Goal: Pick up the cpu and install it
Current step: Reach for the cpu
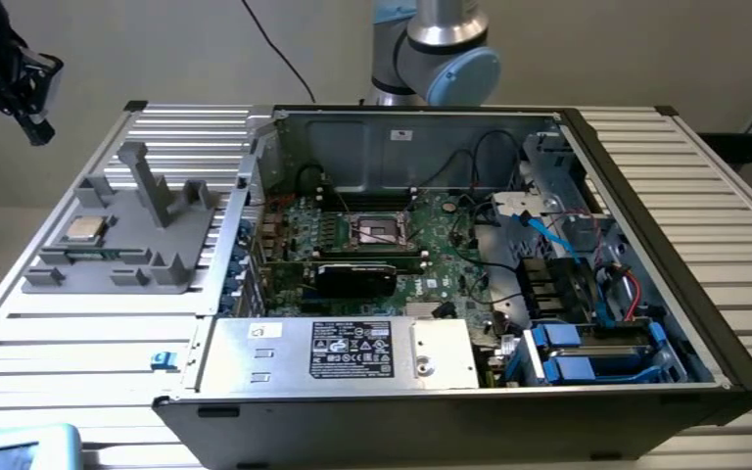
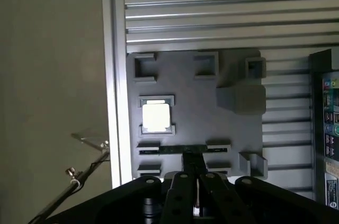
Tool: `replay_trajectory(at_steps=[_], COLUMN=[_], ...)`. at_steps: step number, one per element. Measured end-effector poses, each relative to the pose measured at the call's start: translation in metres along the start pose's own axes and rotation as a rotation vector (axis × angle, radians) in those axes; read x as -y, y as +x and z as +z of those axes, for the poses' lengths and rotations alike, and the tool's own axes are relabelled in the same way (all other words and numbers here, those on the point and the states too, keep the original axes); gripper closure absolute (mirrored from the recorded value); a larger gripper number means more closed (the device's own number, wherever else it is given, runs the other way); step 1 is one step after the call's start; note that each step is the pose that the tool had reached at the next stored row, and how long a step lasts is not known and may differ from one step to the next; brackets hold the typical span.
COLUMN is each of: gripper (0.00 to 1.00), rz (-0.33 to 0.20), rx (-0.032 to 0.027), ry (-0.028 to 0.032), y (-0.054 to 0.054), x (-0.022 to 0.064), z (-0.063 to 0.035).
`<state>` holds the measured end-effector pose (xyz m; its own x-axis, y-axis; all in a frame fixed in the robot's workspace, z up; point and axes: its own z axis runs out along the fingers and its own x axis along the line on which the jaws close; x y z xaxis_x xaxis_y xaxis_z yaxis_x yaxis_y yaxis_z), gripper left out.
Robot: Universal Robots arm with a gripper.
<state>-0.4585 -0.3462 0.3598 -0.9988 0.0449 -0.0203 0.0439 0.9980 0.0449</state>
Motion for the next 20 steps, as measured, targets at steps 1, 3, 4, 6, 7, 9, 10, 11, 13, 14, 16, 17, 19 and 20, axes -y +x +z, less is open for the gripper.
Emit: replay_trajectory(at_steps=[1, 3, 4, 6, 7, 9, 10, 11, 13, 14, 16, 17, 19, 20], gripper=[0.89, 0.89, 0.89, 0.89, 0.89, 0.89, 0.89, 0.89, 0.89, 0.89, 0.89, 0.89, 0.89, 0.89], rz=[-0.006, -0.020, -0.026, -0.032, -0.034, -0.037, -0.038, -0.039, -0.041, -0.042, -0.045, -0.046, -0.048, -0.049], rx=[-0.0011, -0.0039, -0.0047, -0.0048, -0.0049, -0.0049, -0.0047, -0.0051, -0.0049, -0.0052, -0.0053, -0.0054, -0.0073, -0.0078], ry=[0.0039, 0.0156, 0.0199, 0.0210, 0.0211, 0.0210, 0.0209, 0.0210, 0.0208, 0.0209, 0.0209, 0.0209, 0.0218, 0.0221], y=[0.001, 0.003, 0.004, 0.008, 0.011, 0.016, 0.017, 0.019, 0.021, 0.022, 0.026, 0.027, 0.028, 0.028], x=[-0.0004, -0.0011, -0.0015, -0.0031, -0.0042, -0.0071, -0.0089, -0.0109, -0.0148, -0.0163, -0.0184, -0.0199, -0.0238, -0.0257], z=[0.0001, 0.0002, 0.0003, 0.0011, 0.0016, 0.0032, 0.0041, 0.0046, 0.0061, 0.0065, 0.0071, 0.0075, 0.0083, 0.0087])
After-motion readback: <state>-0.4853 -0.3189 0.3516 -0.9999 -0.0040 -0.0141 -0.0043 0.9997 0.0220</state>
